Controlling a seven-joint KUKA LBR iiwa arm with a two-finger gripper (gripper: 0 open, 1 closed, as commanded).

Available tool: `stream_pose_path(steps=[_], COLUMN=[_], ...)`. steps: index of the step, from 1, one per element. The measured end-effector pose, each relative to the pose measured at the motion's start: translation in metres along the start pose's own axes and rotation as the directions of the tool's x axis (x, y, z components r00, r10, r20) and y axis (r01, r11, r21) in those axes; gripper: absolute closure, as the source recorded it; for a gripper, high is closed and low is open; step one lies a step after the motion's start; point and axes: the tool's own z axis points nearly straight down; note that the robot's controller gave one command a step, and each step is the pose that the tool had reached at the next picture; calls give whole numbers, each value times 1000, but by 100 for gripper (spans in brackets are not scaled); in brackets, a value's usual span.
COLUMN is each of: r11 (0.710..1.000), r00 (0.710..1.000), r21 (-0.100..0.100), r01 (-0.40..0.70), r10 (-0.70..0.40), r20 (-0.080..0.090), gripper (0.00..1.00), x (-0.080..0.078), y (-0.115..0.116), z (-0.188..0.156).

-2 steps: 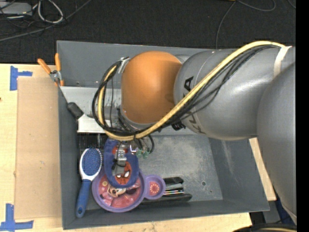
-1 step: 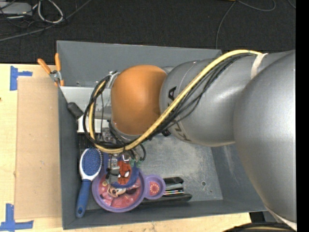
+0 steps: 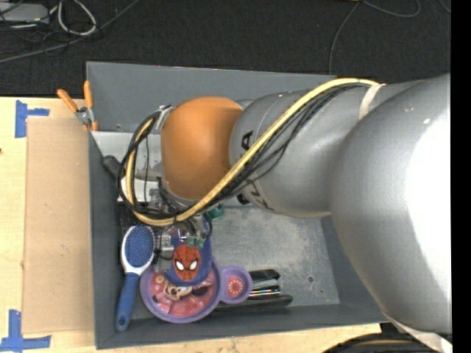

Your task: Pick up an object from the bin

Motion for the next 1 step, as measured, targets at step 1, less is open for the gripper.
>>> stream_pose_path(steps=[1], r11=[996], r00=[996], r21=[0], r01=[89], r10=[-89], r20=[2], gripper=[0], x=[21], y=[14], z=[49])
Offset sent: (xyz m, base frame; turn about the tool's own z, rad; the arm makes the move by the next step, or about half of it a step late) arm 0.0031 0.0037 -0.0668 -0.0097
